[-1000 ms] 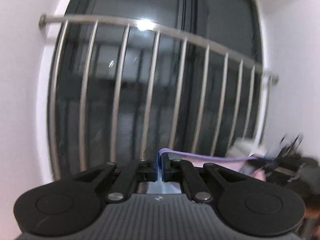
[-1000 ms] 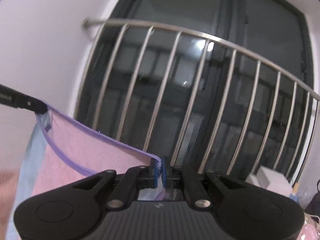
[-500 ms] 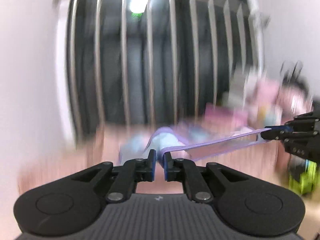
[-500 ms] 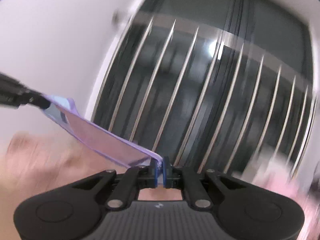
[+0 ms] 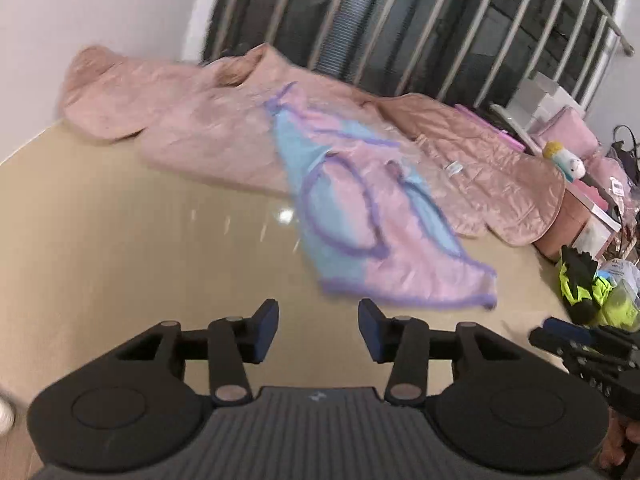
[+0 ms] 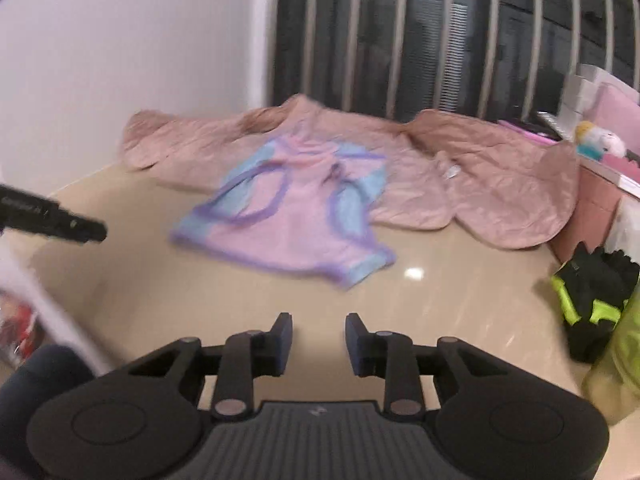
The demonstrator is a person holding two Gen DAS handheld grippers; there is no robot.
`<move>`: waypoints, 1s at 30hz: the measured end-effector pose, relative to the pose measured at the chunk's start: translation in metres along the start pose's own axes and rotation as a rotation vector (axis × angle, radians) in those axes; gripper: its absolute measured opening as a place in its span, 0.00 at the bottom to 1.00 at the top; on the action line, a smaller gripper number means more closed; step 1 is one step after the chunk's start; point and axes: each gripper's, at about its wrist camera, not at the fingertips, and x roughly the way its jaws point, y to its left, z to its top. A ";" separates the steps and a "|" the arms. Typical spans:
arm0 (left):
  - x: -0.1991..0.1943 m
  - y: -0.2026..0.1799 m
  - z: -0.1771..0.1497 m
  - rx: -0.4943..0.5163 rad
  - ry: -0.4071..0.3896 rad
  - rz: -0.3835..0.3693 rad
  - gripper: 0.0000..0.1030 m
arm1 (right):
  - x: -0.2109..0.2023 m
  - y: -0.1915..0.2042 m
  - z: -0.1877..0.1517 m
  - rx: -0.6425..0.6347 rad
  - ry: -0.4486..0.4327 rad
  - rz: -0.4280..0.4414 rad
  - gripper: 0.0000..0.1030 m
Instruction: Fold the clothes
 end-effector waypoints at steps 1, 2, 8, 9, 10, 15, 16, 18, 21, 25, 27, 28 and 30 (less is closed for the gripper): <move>0.010 -0.007 0.004 0.026 -0.005 0.008 0.35 | 0.009 -0.005 0.009 0.026 -0.009 -0.007 0.26; 0.021 -0.015 0.008 0.053 -0.009 0.016 0.35 | 0.022 -0.012 0.016 0.060 -0.010 -0.016 0.26; 0.060 -0.035 0.009 0.105 -0.005 0.080 0.00 | 0.073 -0.026 0.030 0.207 0.045 -0.040 0.21; 0.063 -0.034 0.007 0.094 -0.002 0.082 0.00 | 0.078 -0.024 0.030 0.210 0.052 -0.027 0.15; 0.066 -0.033 0.005 0.084 0.001 0.083 0.00 | 0.082 -0.022 0.029 0.202 0.062 -0.021 0.09; 0.048 -0.017 -0.008 -0.010 0.015 0.054 0.00 | 0.074 0.001 0.019 0.095 0.084 -0.037 0.06; 0.039 -0.013 -0.012 -0.028 0.020 0.041 0.00 | 0.066 0.004 0.016 0.090 0.092 -0.028 0.06; 0.021 -0.007 -0.019 -0.039 0.041 0.015 0.00 | 0.048 0.011 0.010 0.081 0.107 0.000 0.05; -0.006 -0.001 -0.029 -0.031 0.082 -0.023 0.00 | 0.013 0.021 -0.009 0.055 0.118 0.049 0.05; -0.030 -0.001 -0.026 -0.009 0.038 -0.043 0.37 | -0.022 0.025 -0.019 0.027 0.089 0.053 0.11; -0.028 -0.009 -0.019 0.058 -0.036 -0.091 0.42 | -0.030 0.023 -0.010 0.008 0.029 0.045 0.18; -0.021 -0.015 -0.015 0.099 -0.033 -0.118 0.42 | -0.030 0.021 -0.006 0.003 0.006 0.040 0.22; 0.001 -0.026 -0.007 0.185 0.013 -0.154 0.42 | -0.017 0.016 0.005 -0.001 -0.004 0.024 0.22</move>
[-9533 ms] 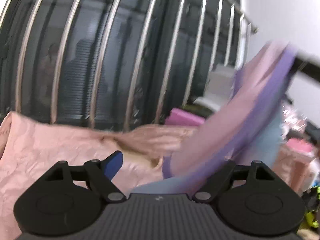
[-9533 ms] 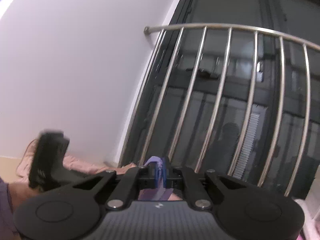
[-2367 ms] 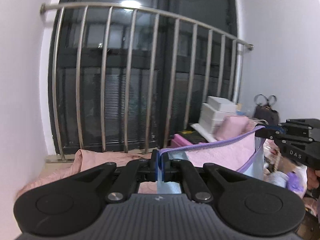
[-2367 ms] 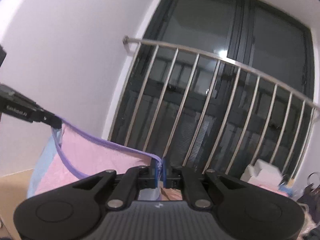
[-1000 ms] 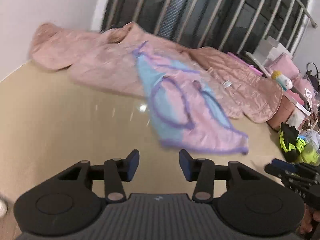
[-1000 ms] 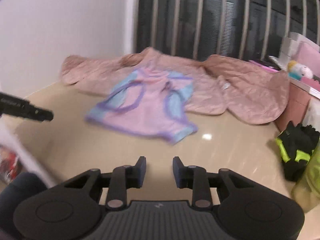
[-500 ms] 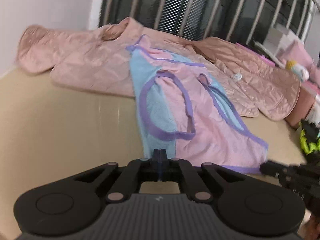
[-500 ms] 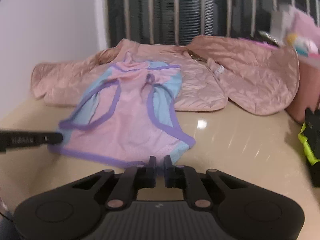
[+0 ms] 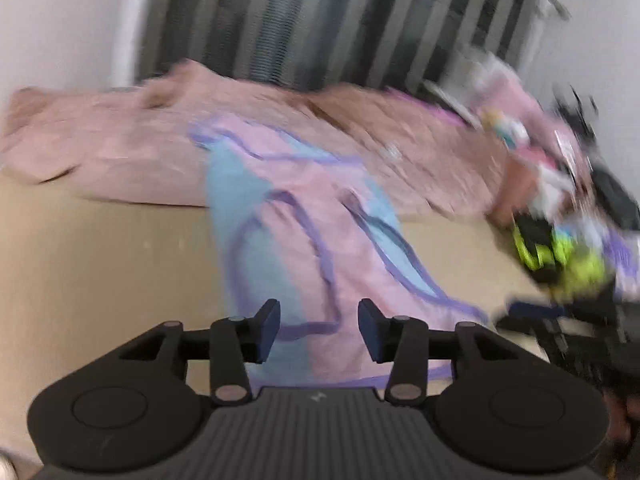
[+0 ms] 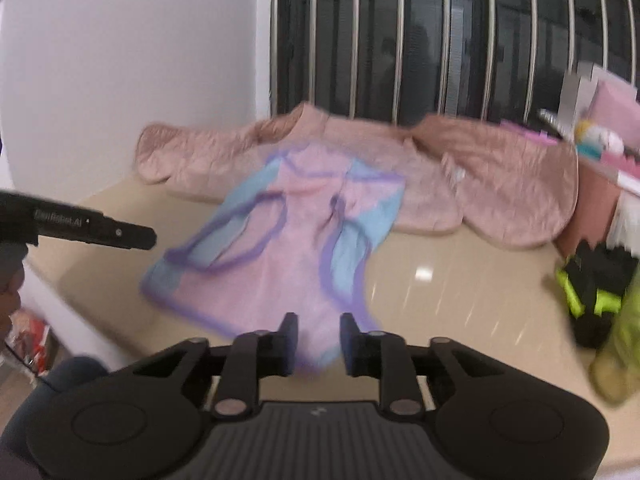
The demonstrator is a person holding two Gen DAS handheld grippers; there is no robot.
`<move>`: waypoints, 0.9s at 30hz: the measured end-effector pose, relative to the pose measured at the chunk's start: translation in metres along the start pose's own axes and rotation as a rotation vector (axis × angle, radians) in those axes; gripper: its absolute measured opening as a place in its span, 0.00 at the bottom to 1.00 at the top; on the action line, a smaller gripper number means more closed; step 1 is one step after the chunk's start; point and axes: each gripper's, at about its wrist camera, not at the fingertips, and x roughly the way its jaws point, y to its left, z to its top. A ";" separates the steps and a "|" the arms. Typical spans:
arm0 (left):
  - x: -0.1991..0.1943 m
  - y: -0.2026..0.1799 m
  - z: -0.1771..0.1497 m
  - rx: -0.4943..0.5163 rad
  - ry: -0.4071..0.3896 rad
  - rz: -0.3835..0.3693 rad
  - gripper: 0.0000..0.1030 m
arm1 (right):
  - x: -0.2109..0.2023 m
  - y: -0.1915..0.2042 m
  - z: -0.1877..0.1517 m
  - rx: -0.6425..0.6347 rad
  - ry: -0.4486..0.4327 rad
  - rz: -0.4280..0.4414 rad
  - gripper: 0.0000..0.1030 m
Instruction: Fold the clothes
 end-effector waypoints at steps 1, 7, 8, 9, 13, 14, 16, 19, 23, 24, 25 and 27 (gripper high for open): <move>0.011 -0.002 0.002 0.042 0.017 -0.002 0.40 | 0.010 -0.003 0.004 -0.001 0.008 -0.004 0.22; 0.037 -0.002 -0.009 0.178 0.107 -0.021 0.37 | 0.053 -0.011 0.005 -0.047 0.071 -0.006 0.22; 0.036 -0.001 -0.012 0.184 0.102 -0.034 0.37 | 0.057 -0.010 0.003 -0.052 0.085 -0.002 0.22; 0.036 0.000 -0.013 0.184 0.095 -0.049 0.36 | 0.060 -0.010 0.002 -0.052 0.097 0.002 0.21; 0.036 0.006 -0.010 0.136 0.092 -0.083 0.05 | 0.059 -0.009 0.001 -0.024 0.092 0.007 0.03; 0.032 0.007 -0.008 0.131 0.068 -0.074 0.05 | 0.057 -0.009 0.001 -0.014 0.084 0.007 0.03; 0.025 0.011 -0.003 0.103 0.022 -0.074 0.05 | 0.053 -0.009 0.007 -0.007 0.050 -0.001 0.03; 0.018 0.021 0.006 0.018 -0.027 -0.084 0.05 | 0.049 -0.007 0.018 -0.011 0.017 -0.004 0.03; 0.012 0.042 0.021 -0.148 -0.074 -0.167 0.05 | 0.047 -0.006 0.037 -0.021 -0.035 0.005 0.03; 0.014 0.050 0.025 -0.207 -0.076 -0.204 0.05 | 0.047 -0.005 0.041 -0.023 -0.052 0.006 0.03; 0.017 0.057 0.028 -0.257 -0.076 -0.226 0.06 | 0.048 -0.005 0.045 -0.023 -0.069 0.007 0.03; 0.030 0.064 0.033 -0.282 -0.052 -0.140 0.06 | 0.056 -0.006 0.051 -0.016 -0.083 0.002 0.03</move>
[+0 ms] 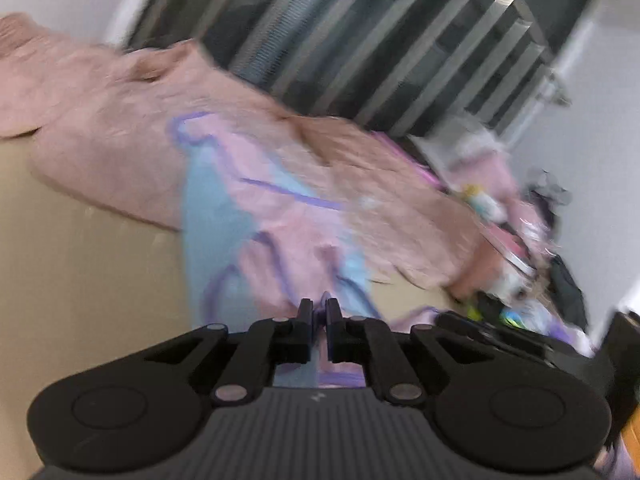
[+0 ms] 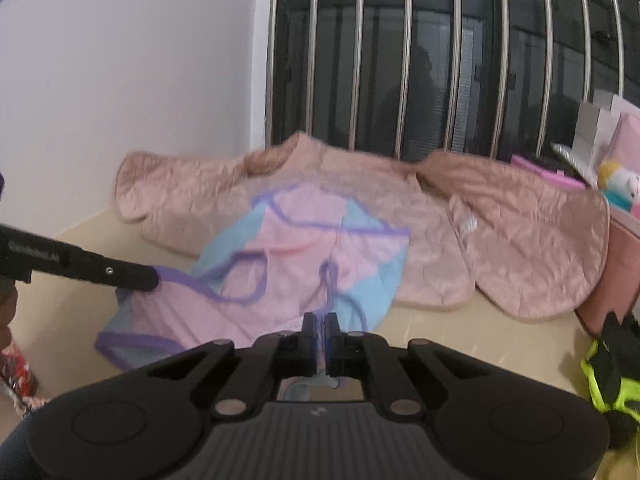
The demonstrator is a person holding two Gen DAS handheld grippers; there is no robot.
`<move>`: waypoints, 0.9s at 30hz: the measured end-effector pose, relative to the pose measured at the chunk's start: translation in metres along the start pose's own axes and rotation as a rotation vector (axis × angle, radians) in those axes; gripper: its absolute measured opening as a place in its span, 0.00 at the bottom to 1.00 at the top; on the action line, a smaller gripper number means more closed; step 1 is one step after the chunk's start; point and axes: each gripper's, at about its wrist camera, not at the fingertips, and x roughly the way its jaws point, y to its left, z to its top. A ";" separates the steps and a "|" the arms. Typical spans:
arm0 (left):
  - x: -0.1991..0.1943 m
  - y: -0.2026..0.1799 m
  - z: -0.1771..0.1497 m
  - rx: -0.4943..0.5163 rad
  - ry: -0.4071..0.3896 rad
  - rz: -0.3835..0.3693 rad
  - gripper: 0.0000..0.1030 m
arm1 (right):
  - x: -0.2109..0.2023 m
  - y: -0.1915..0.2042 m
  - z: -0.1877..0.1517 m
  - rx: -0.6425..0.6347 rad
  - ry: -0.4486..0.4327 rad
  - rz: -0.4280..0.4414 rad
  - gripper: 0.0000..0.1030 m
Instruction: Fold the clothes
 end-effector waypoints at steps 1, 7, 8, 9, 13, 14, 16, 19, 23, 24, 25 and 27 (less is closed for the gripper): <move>0.007 0.003 0.003 -0.009 0.009 0.048 0.06 | 0.008 -0.001 0.001 -0.001 0.002 -0.008 0.03; 0.007 0.002 -0.014 0.014 0.034 0.197 0.46 | 0.058 -0.001 -0.010 -0.056 0.150 -0.169 0.13; -0.005 -0.001 -0.020 0.025 0.012 0.203 0.46 | 0.048 -0.002 -0.012 -0.046 0.123 -0.170 0.18; -0.016 -0.003 -0.027 0.037 -0.008 0.205 0.46 | 0.035 -0.001 -0.016 -0.040 0.094 -0.158 0.30; -0.042 -0.023 -0.056 0.158 -0.066 0.226 0.46 | -0.006 0.011 -0.033 -0.072 0.021 -0.023 0.37; -0.041 -0.028 -0.060 0.200 -0.075 0.247 0.46 | -0.007 0.015 -0.038 -0.086 0.036 0.004 0.37; -0.029 -0.035 -0.066 0.262 -0.045 0.311 0.46 | 0.001 0.019 -0.045 -0.083 0.068 -0.011 0.35; -0.013 -0.036 -0.068 0.283 -0.012 0.355 0.26 | 0.015 0.014 -0.046 0.018 0.096 -0.044 0.20; -0.015 -0.033 -0.070 0.237 -0.018 0.358 0.03 | 0.014 0.004 -0.045 0.134 0.081 -0.039 0.04; -0.018 -0.032 -0.070 0.225 -0.021 0.351 0.02 | 0.007 0.002 -0.045 0.141 0.079 -0.046 0.04; -0.024 -0.034 -0.072 0.229 -0.028 0.341 0.02 | 0.000 0.001 -0.043 0.143 0.081 -0.051 0.04; -0.031 -0.039 -0.077 0.257 -0.033 0.338 0.02 | -0.018 -0.001 -0.041 0.136 0.076 -0.059 0.03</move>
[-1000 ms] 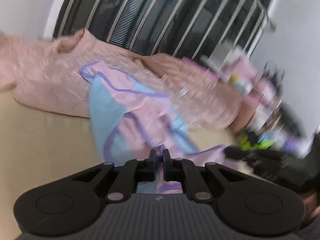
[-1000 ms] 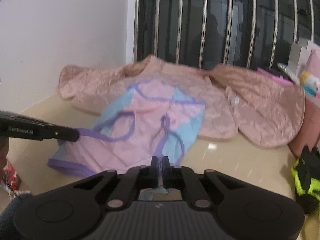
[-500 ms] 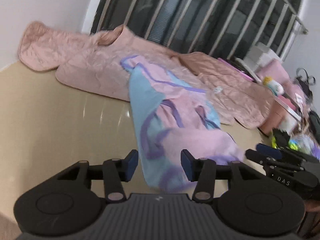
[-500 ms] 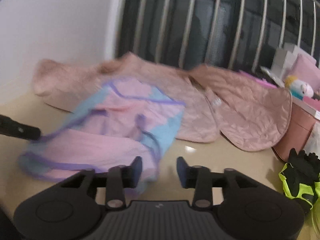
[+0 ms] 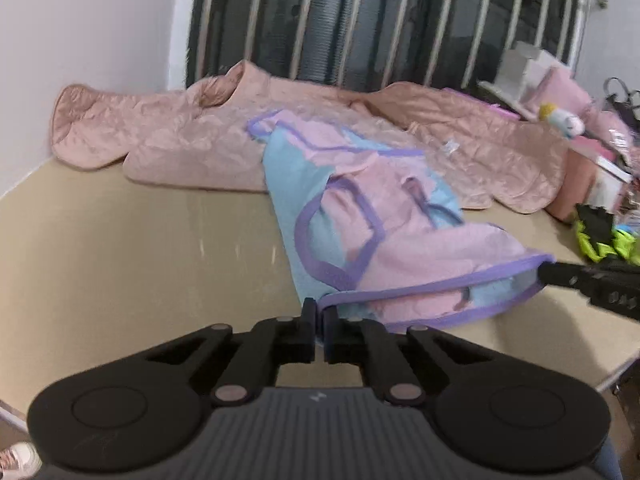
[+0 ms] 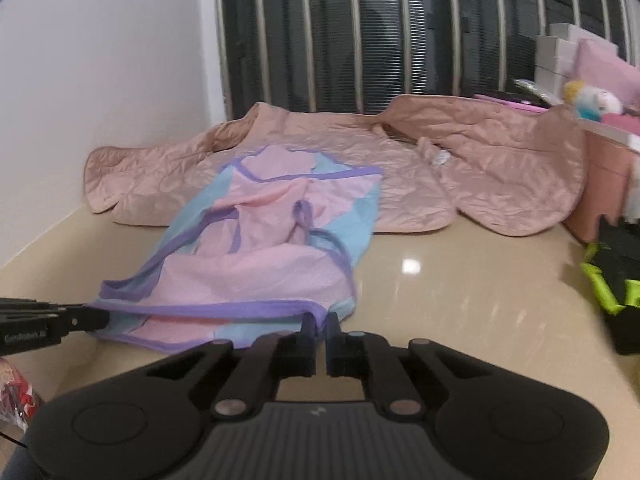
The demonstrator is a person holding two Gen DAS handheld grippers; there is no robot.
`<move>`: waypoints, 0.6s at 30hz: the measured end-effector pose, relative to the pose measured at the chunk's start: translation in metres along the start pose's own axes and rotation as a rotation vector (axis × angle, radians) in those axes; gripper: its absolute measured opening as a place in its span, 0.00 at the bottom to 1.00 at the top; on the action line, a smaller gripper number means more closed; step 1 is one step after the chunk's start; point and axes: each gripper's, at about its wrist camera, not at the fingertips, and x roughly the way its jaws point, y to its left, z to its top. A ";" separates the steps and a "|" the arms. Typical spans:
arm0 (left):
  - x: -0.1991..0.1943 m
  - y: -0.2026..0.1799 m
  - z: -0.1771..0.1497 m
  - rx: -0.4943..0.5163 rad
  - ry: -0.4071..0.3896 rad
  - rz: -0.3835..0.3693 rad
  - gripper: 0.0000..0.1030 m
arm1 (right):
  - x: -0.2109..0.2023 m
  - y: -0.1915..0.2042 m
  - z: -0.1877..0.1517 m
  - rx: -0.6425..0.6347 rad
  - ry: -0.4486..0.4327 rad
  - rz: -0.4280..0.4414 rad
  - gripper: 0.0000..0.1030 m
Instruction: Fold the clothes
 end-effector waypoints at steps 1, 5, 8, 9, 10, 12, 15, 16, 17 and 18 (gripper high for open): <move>-0.003 -0.003 -0.002 0.021 -0.002 0.004 0.02 | -0.012 0.001 0.000 -0.014 -0.013 0.000 0.03; -0.010 -0.009 -0.011 0.069 0.001 0.022 0.02 | -0.026 0.009 -0.007 -0.088 0.017 -0.001 0.04; -0.016 -0.008 -0.018 0.046 0.003 0.028 0.02 | -0.010 0.014 -0.020 -0.105 0.088 -0.035 0.05; -0.022 -0.006 -0.019 0.048 -0.006 0.031 0.02 | -0.008 0.017 -0.023 -0.114 0.095 -0.041 0.05; -0.027 -0.005 -0.020 0.049 -0.013 0.031 0.02 | -0.010 0.020 -0.024 -0.132 0.106 -0.035 0.04; -0.034 0.002 -0.024 0.038 0.002 0.016 0.03 | -0.017 0.026 -0.026 -0.175 0.130 -0.016 0.04; -0.046 0.012 -0.029 0.027 0.026 -0.033 0.15 | -0.025 0.028 -0.030 -0.204 0.196 0.022 0.04; -0.053 0.014 -0.029 0.026 0.018 -0.049 0.22 | -0.029 0.028 -0.032 -0.218 0.209 0.032 0.05; -0.061 0.015 -0.028 0.023 0.009 -0.069 0.27 | -0.035 0.027 -0.030 -0.219 0.199 0.037 0.08; -0.068 0.016 -0.023 0.014 -0.009 -0.108 0.38 | -0.040 0.024 -0.026 -0.212 0.182 0.039 0.13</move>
